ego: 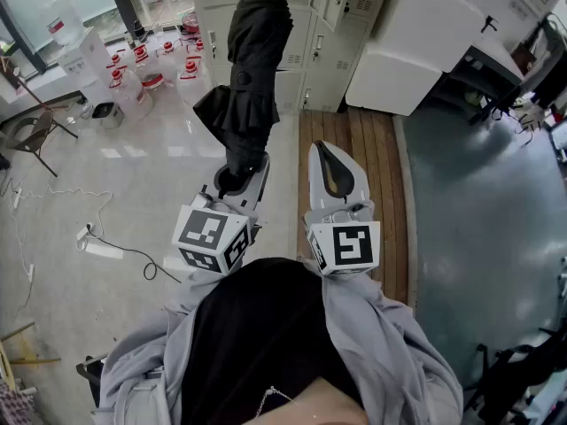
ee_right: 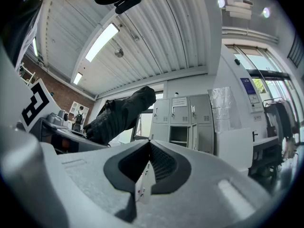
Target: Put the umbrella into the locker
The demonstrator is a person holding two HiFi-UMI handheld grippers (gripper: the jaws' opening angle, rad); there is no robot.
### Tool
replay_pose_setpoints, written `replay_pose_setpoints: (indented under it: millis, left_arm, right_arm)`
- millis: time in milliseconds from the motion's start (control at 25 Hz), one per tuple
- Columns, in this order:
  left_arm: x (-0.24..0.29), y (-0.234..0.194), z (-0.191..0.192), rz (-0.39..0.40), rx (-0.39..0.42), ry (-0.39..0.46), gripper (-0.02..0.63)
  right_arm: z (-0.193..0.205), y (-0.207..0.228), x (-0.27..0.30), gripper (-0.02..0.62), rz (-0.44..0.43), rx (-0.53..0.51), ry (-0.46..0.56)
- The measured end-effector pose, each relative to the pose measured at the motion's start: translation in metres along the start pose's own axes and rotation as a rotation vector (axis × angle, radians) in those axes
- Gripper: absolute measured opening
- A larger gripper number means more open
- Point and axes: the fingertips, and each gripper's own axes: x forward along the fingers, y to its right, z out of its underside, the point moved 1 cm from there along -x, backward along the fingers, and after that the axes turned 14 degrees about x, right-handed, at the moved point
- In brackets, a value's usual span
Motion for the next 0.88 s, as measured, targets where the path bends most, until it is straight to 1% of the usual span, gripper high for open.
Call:
replay_pose_setpoints:
  millis: [160, 320, 440, 560, 720, 800, 880]
  left_arm:
    - [0.002, -0.001, -0.003, -0.037, 0.017, 0.033, 0.083]
    - [0.009, 0.000, -0.005, -0.055, 0.035, 0.055, 0.083]
    - [0.012, -0.004, 0.001, -0.056, 0.048, 0.063, 0.083]
    - [0.016, -0.004, 0.004, -0.060, 0.056, 0.072, 0.083]
    - [0.017, -0.013, 0.019, -0.068, 0.065, 0.089, 0.083]
    - [0.028, -0.017, 0.018, -0.068, 0.056, 0.090, 0.083]
    - [0.049, -0.025, 0.005, -0.062, 0.040, 0.082, 0.083]
  right_arm:
    - [0.004, 0.000, -0.003, 0.005, -0.007, -0.003, -0.002]
    - [0.008, 0.008, -0.003, 0.005, -0.005, 0.000, 0.000]
    - [0.018, 0.013, -0.003, 0.005, 0.015, 0.003, 0.014]
    - [0.023, 0.017, -0.002, 0.005, 0.011, 0.002, 0.033]
    - [0.042, 0.015, 0.006, 0.005, 0.003, 0.006, 0.037]
    - [0.039, 0.022, 0.017, 0.005, 0.003, 0.006, 0.032]
    - [0.025, 0.036, 0.035, 0.005, 0.005, 0.008, 0.021]
